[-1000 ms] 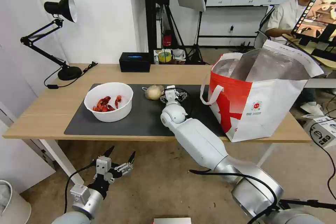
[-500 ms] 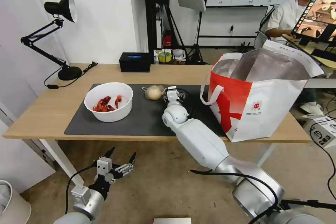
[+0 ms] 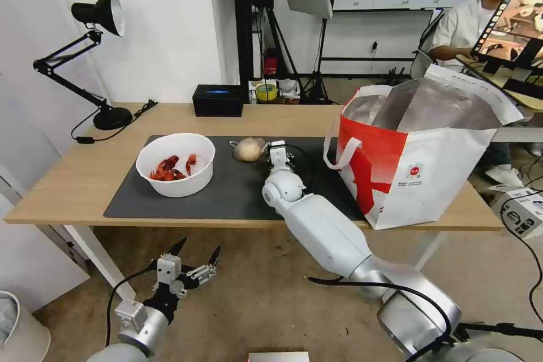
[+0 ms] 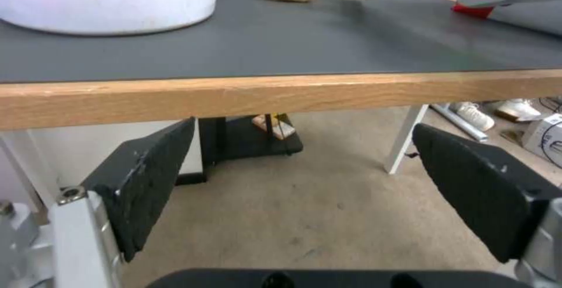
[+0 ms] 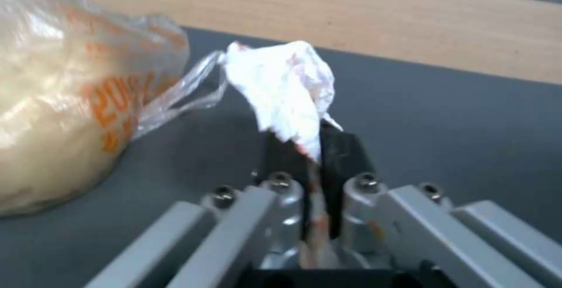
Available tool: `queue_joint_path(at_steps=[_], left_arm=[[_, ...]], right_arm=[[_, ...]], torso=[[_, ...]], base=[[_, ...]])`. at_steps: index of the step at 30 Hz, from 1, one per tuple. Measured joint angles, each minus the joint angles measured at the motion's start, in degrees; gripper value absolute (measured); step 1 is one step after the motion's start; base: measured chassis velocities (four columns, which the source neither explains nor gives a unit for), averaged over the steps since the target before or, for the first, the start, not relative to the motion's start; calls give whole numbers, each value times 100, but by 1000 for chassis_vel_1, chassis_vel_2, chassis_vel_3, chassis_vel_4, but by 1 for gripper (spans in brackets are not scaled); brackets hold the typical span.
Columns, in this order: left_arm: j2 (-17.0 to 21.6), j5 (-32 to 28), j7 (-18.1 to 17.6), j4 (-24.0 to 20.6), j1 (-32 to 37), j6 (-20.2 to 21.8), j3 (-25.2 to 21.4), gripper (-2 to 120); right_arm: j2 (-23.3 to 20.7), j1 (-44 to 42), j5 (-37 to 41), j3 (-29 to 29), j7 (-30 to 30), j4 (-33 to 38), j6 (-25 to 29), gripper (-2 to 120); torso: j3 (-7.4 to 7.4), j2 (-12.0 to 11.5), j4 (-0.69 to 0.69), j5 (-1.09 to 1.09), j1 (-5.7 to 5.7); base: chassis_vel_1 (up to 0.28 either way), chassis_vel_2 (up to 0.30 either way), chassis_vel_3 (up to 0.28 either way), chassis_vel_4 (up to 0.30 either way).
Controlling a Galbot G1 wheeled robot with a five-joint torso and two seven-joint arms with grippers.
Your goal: Pick up the trash from the table and place it into the takeout bag.
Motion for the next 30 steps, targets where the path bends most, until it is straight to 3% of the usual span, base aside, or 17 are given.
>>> queue_joint_path(at_steps=[6, 9, 11, 13, 15, 20, 30], left_arm=[[-9, 4, -4, -7, 29, -6, -8, 100], [-44, 10, -5, -30, 58, -11, -17, 100], [-49, 11, -5, -35, 63, -11, -19, 100], [-61, 15, -8, -68, 103, -12, -36, 100], [-58, 15, -8, -73, 113, -12, -41, 100], [-63, 16, -18, -126, 206, -13, -75, 100], [-143, 39, -23, -204, 314, -10, -124, 100]], right_arm=[[-412, -188, -8, -146, 39, 807, 18, 0], [-818, -407, -1, -216, 65, 1652, 16, 0], [-878, -439, -11, -224, 69, 1771, 21, 0], [-1280, -751, -145, -234, 71, 2634, 103, 0], [-1367, -842, -138, -217, 80, 2877, 108, 0], [-1775, -1330, -23, -13, 111, 4137, 98, 0], [-2387, -1616, 150, 787, -167, 5322, 301, 0]], torso=[[0, 0, 0, 1, 0], [-1, 0, 0, 1, 0], [0, 0, 0, 1, 0], [0, 0, -1, 1, 0], [0, 0, -1, 1, 0], [-1, 0, -1, 1, 0], [-1, 0, 0, 1, 0]], base=[[0, 0, 0, 0], [0, 0, 0, 0], [0, 0, 0, 0], [0, 0, 0, 0], [0, 0, 0, 0], [0, 0, 0, 0], [0, 0, 0, 0]])
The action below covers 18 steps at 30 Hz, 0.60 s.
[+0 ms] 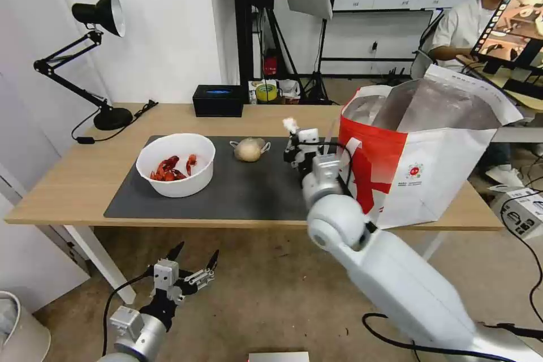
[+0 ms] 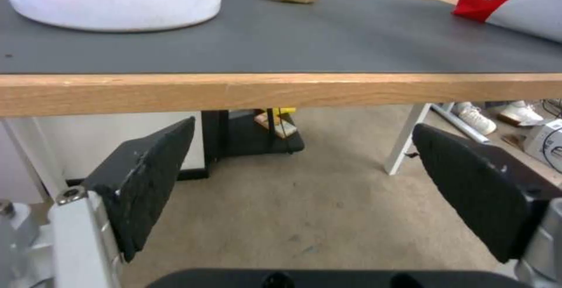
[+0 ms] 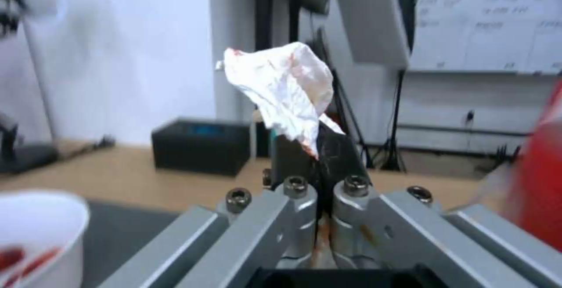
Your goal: Pick up the trash from the table and place it into the takeout bag.
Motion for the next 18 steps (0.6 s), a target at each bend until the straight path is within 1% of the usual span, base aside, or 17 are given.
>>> queue_joint_path(at_steps=[3, 4, 5, 7, 8, 11, 13, 14, 18], left_arm=[[-11, -4, -2, -7, -12, 2, 6, 100], [-11, -4, -2, -7, -12, 2, 6, 100], [-20, -14, -2, -8, -22, 2, 7, 100], [-32, -35, -9, 3, -44, 2, 8, 100], [-32, -35, -9, 3, -44, 2, 8, 100], [-22, -39, -11, -5, -71, 6, 12, 100], [-22, -44, -10, -10, -92, 9, 11, 100], [-13, -78, -27, -44, -158, 17, 0, 100], [60, -127, -124, -127, -195, 41, 23, 100]], right_arm=[[-360, 43, 271, 476, -13, 298, 3, 0], [-360, 43, 271, 476, -13, 298, 3, 0], [-459, 57, 330, 588, -14, 341, 3, 0], [-765, 63, 531, 954, -6, 438, 2, 0], [-765, 63, 531, 954, -6, 438, 2, 0], [-1030, 6, 686, 1315, -11, 463, 1, 0], [-1065, -3, 694, 1366, -17, 456, 1, 0], [-1175, -68, 710, 1519, -34, 417, 3, 0], [-1274, -295, 729, 1718, 19, 383, -30, 0]], torso=[[0, 0, 0, -1, 0], [0, 0, 0, -1, 0], [0, 0, 0, -1, 1], [0, 0, 0, 0, 1], [0, 0, 0, 0, 1], [1, 0, 0, 0, 1], [0, 0, 1, 0, 1], [0, 0, 0, -2, 1], [1, 0, 0, 0, 1]], base=[[0, 0, 0, 0], [0, 0, 0, 0], [0, 0, 0, 0], [0, 0, 0, 0], [0, 0, 0, 0], [0, 0, 0, 0], [0, 0, 0, 0], [0, 0, 0, 0], [0, 0, 0, 0]])
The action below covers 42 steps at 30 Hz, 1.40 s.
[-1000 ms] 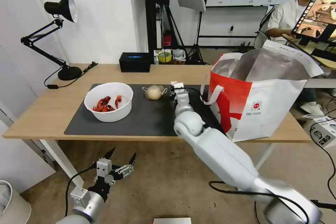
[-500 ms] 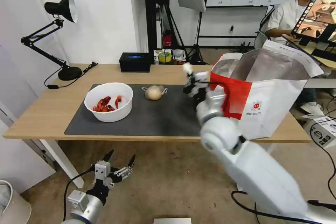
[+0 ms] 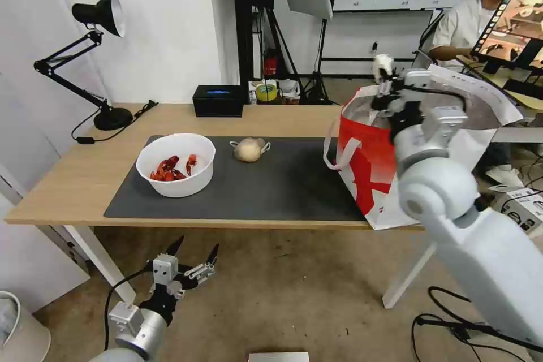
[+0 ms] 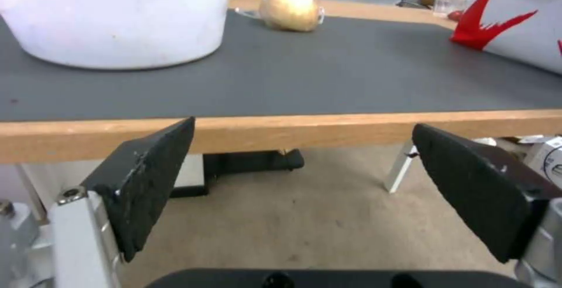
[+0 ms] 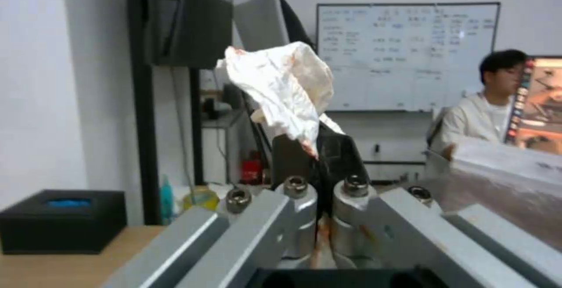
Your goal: Pick up the trash from the table and place it into the takeout bag.
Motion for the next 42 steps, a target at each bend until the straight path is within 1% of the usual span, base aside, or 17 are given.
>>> queue_joint_path(at_steps=[10, 13, 14, 17, 18, 20, 22, 24, 25, 27, 28, 31, 32, 35, 36, 38, 42], left_arm=[[12, 7, -10, -84, 66, 16, 33, 100], [-32, 12, -3, -124, 106, 18, 19, 100], [-32, 12, -3, -124, 106, 18, 19, 100], [-59, 30, 3, -147, 140, 18, 3, 100], [-59, 30, 3, -147, 140, 18, 3, 100], [-111, 61, 7, -174, 162, 18, 2, 100], [-135, 79, 10, -183, 179, 18, 3, 100], [-193, 128, 20, -193, 224, 14, 2, 100], [-193, 128, 20, -193, 224, 14, 2, 100], [-224, 160, 28, -208, 255, 11, -9, 100], [-224, 160, 28, -208, 255, 11, -9, 100], [-237, 172, 30, -253, 274, 10, -34, 100], [-237, 172, 30, -253, 274, 10, -34, 100], [-238, 173, 30, -300, 300, 9, -69, 100], [-238, 173, 30, -300, 300, 9, -69, 100], [-232, 174, 30, -323, 311, 9, -95, 100], [-212, 167, 30, -344, 309, 10, -116, 100]], right_arm=[[-72, -384, 169, 203, 203, 13, -202, 0], [-108, -385, 160, 205, 203, 15, -177, 12], [-108, -385, 160, 205, 203, 15, -177, 12], [-165, -370, 159, 210, 188, 40, -155, 27], [-165, -370, 159, 210, 188, 40, -155, 27], [-192, -351, 162, 198, 187, 9, -153, 39], [-193, -349, 163, 189, 187, -3, -153, 41], [-170, -356, 166, 186, 200, -10, -153, 52], [-170, -356, 166, 186, 200, -10, -153, 52], [-153, -377, 183, 185, 219, -10, -153, 62], [-153, -377, 183, 185, 219, -10, -153, 62], [-158, -394, 198, 185, 222, 13, -153, 76], [-158, -394, 198, 185, 222, 13, -153, 76], [-166, -414, 208, 183, 169, 90, -153, 92], [-166, -414, 208, 183, 169, 90, -153, 92], [-175, -448, 219, 184, 41, 183, -95, 99], [-199, -469, 336, 146, -243, 377, 62, 100]], torso=[[0, 0, 0, -1, 0], [0, 0, 1, -2, 0], [0, 0, 1, -2, 0], [0, 0, 1, -2, 0], [0, 0, 1, -2, 0], [0, 0, 1, -2, 0], [0, 0, 1, -2, 0], [0, 0, 1, -2, 0], [0, 0, 1, -2, 0], [0, 0, 1, -2, 0], [0, 0, 1, -2, 0], [0, 0, 1, -2, 0], [0, 0, 1, -2, 0], [0, 0, 1, -2, 0], [0, 0, 1, -2, 0], [0, 0, 1, -2, 0], [0, 0, 0, -2, 0]], base=[[0, 0, 0, 0], [0, 0, 0, 0], [0, 0, 0, 0], [0, 0, 0, 0], [0, 0, 0, 0], [0, 0, 0, 0], [0, 0, 0, 0], [0, 0, 0, 0], [0, 0, 0, 0], [0, 0, 0, 0], [0, 0, 0, 0], [0, 0, 0, 0], [0, 0, 0, 0], [0, 0, 0, 0], [0, 0, 0, 0], [0, 0, 0, 0], [0, 0, 0, 0]])
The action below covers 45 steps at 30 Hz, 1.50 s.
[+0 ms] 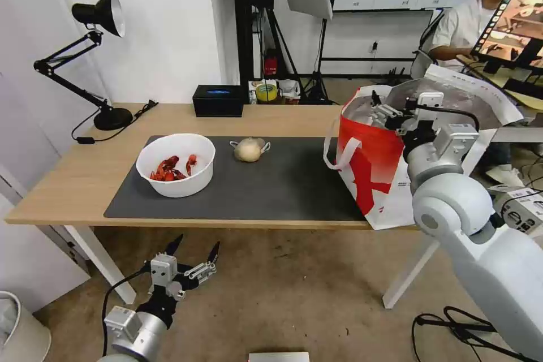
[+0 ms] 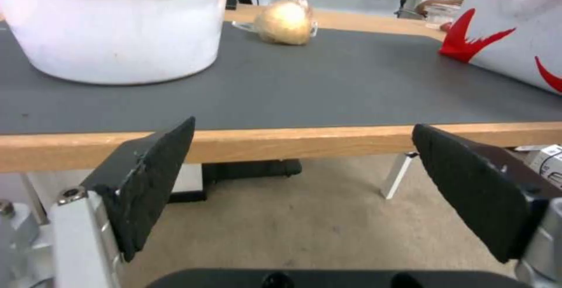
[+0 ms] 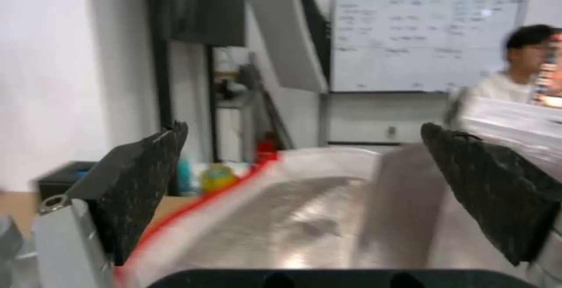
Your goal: Pick up the trash from the table and place it into the takeout bag.
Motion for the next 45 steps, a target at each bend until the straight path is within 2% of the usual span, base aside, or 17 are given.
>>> queue_joint_path(at_steps=[4, 5, 8, 10, 12, 16, 21, 22, 24, 26, 30, 33, 40, 45], left_arm=[[5, -7, -1, -5, -7, -2, -11, 100], [5, -7, -1, -5, -7, -2, -11, 100], [5, -16, -1, -12, -13, -5, -24, 100], [5, -19, -1, -12, -19, -5, -25, 100], [7, -26, -1, -3, -50, -5, -16, 100], [-5, -28, 0, 46, -104, -6, 23, 100], [-11, -27, 11, 89, -134, -16, 40, 100], [-5, -27, 17, 109, -139, -21, 36, 100], [-1, -27, 21, 118, -139, -26, 28, 100], [9, -30, 26, 132, -128, -40, 17, 100], [10, -42, 27, 139, -118, -42, 16, 100], [-2, -48, 27, 142, -120, -43, 25, 100], [-12, -42, 28, 130, -103, -53, 29, 100], [-18, -27, 28, 132, -73, -54, 29, 100]], right_arm=[[-48, -46, 116, -127, -619, 213, 273, 100], [-48, -46, 116, -127, -619, 213, 273, 100], [-117, -314, 108, -198, -1441, 351, 517, 100], [-136, -393, 101, -202, -1598, 384, 565, 100], [-193, -773, -31, -229, -2073, 520, 718, 100], [-192, -1301, -447, -257, -2318, 586, 935, 100], [-116, -1843, -886, -289, -2359, 603, 1205, 100], [-14, -2272, -1145, -270, -2358, 606, 1360, 100], [47, -2461, -1263, -252, -2354, 597, 1448, 100], [241, -2933, -1693, -223, -2290, 503, 1770, 100], [428, -3296, -2110, -243, -2184, 380, 2079, 100], [907, -4021, -2826, -367, -1755, 51, 2627, 100], [1247, -4437, -3199, -442, -1285, -254, 2788, 100], [1266, -4542, -3211, -432, -1207, -421, 2793, 100]], torso=[[0, 0, 1, -1, 0], [0, 0, 1, -1, 0], [0, 0, 1, 0, 0], [0, 0, 1, 0, 0], [0, 0, 1, 0, 0], [0, 0, 1, 0, 0], [0, 0, 0, 0, 0], [0, 0, 1, -1, 0], [-1, 0, 0, 0, 0], [0, 0, 0, 0, 0], [0, 0, 0, -1, -1], [-1, 0, 0, 0, -1], [-1, 0, 0, -1, -1], [0, 0, 0, 0, 0]], base=[[0, 0, 0, 0], [0, 0, 0, 0], [0, 0, 0, 0], [0, 0, 0, 0], [0, 0, 0, 0], [0, 0, 0, 0], [0, 0, 0, 0], [0, 0, 0, 0], [0, 0, 0, 0], [0, 0, 0, 0], [0, 0, 0, 0], [0, 0, 0, 0], [0, 0, 0, 0], [0, 0, 0, 0]])
